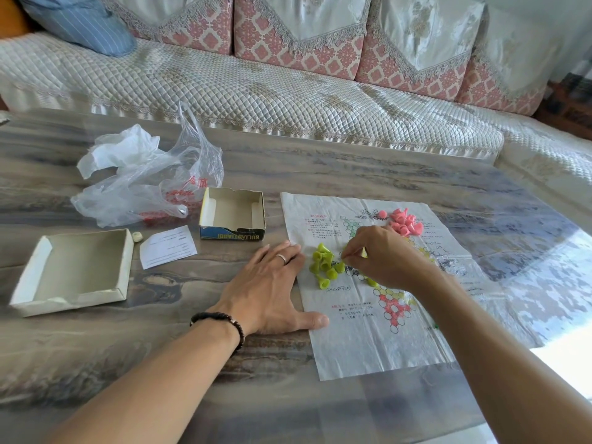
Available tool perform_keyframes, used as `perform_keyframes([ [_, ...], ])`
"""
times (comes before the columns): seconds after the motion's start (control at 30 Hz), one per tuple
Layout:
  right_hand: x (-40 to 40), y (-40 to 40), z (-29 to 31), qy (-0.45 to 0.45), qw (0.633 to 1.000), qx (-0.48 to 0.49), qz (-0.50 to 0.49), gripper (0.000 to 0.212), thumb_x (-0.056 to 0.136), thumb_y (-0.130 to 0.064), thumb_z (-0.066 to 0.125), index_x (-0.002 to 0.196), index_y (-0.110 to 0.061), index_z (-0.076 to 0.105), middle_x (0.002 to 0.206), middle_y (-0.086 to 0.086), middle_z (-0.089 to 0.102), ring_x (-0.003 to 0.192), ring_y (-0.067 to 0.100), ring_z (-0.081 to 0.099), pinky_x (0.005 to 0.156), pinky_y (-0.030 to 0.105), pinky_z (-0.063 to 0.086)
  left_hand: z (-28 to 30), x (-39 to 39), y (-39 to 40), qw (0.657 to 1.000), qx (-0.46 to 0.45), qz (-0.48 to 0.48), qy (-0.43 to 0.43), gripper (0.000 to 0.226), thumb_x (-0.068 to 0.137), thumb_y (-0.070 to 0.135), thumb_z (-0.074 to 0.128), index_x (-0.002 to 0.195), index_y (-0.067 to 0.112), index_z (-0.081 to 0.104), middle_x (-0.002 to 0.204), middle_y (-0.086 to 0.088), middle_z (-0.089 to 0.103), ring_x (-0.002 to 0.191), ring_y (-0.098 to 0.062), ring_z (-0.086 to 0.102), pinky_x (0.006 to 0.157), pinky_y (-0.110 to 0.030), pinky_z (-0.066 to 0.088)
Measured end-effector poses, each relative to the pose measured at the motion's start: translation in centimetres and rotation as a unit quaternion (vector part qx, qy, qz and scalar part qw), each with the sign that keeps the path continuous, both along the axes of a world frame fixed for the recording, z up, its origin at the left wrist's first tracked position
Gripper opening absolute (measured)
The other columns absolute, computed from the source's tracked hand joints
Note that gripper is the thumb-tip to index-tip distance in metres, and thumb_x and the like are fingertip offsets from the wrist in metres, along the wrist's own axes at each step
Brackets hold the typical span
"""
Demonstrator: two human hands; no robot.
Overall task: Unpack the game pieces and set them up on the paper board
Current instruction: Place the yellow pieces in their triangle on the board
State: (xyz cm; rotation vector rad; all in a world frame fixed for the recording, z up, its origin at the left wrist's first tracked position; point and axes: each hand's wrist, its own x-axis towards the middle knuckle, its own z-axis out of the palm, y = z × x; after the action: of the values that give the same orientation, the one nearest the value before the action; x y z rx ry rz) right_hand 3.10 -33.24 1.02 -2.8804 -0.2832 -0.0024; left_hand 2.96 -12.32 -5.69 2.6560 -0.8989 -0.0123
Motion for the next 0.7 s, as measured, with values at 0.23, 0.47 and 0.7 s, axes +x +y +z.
perform_keyframes([
  [0.23,-0.2,0.0,0.5,-0.028,0.999,-0.007,0.017,0.017,0.083,-0.019,0.069,0.099,-0.024,0.074,0.096,-0.008,0.06,0.086,0.005,0.055,0.076,0.026,0.046,0.0,-0.1,0.0,1.0,-0.001,0.001,-0.004,0.112,0.064,0.087,0.046,0.149,0.019,0.02,0.16,0.003,0.011,0.146,-0.011,0.001,0.119,-0.032,-0.005],
  [0.47,-1.0,1.1,0.1,-0.004,0.994,-0.081,0.067,0.021,0.083,-0.027,0.071,0.102,-0.036,0.071,0.097,-0.017,0.043,0.093,0.004,0.034,0.086,0.028,0.033,0.5,-0.3,0.1,1.0,0.003,0.002,0.001,0.111,0.067,0.084,0.049,0.15,0.017,0.017,0.16,0.002,0.008,0.146,-0.011,-0.001,0.118,-0.031,-0.006],
  [0.7,-0.8,1.9,-0.1,-0.009,0.989,-0.114,0.089,0.02,0.082,-0.04,0.07,0.102,-0.04,0.069,0.111,-0.016,0.048,0.103,0.007,0.034,0.088,0.031,0.03,0.5,-0.3,0.0,1.0,0.006,0.002,0.003,0.112,0.066,0.086,0.047,0.15,0.018,0.018,0.16,0.003,0.009,0.146,-0.011,0.0,0.119,-0.033,-0.004],
])
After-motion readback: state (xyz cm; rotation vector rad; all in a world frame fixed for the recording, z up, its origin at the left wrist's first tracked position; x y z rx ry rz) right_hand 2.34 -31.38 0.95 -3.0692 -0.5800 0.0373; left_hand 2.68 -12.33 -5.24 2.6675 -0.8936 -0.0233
